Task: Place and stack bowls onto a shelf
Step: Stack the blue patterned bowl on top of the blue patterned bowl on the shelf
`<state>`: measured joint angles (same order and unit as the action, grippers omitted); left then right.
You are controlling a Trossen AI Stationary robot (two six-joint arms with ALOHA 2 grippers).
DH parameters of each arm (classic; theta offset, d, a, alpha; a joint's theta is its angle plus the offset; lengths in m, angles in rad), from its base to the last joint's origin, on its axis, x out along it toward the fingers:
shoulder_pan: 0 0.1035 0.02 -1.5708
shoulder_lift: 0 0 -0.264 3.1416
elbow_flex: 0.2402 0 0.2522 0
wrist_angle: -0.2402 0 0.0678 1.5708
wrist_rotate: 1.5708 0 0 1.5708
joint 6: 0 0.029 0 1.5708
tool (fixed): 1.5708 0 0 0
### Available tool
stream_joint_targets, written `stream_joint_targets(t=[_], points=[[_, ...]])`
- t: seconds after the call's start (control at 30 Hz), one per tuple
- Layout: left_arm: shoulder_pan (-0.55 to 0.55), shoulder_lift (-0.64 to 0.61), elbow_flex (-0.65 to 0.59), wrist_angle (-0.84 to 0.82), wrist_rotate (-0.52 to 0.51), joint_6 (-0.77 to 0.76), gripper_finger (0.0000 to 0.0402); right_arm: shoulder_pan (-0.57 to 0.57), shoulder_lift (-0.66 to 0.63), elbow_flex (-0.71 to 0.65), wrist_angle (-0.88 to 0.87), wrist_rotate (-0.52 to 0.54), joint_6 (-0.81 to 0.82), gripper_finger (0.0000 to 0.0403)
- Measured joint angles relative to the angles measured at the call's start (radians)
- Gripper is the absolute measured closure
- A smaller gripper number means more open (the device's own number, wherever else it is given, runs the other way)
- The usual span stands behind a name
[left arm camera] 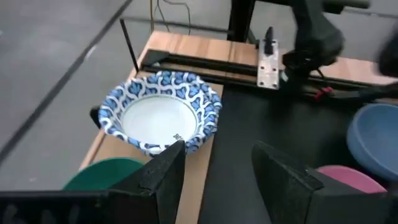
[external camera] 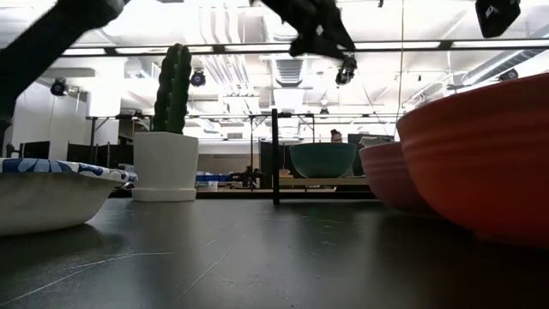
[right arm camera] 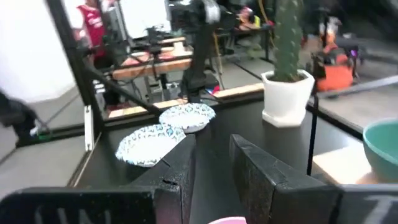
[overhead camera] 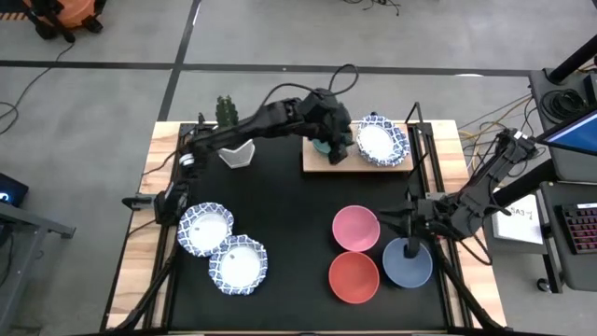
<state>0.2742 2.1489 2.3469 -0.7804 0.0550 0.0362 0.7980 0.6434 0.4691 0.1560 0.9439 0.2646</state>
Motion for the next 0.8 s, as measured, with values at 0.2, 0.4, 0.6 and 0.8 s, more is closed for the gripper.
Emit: stream_joint_targets(t=[0.2, 0.4, 0.6, 0.8], points=[[-0.071, -0.143, -0.01, -0.102, -0.021, 0.037, 0.0233, -0.043, 0.055, 0.045, -0.014, 0.025, 0.124, 0.0314], [-0.169, -0.247, -0.065, -0.189, -0.081, 0.076, 0.0233, -0.155, 0.102, 0.144, -0.204, 0.02, 0.209, 0.0314], [-0.264, -0.372, -0.248, -0.143, -0.158, 0.024, 0.0233, -0.358, 0.133, 0.241, -0.413, -0.119, 0.28, 0.0314], [-0.359, -0.537, -0.573, 0.01, -0.261, -0.055, 0.0233, -0.606, 0.166, 0.307, -0.54, -0.287, 0.262, 0.0314]])
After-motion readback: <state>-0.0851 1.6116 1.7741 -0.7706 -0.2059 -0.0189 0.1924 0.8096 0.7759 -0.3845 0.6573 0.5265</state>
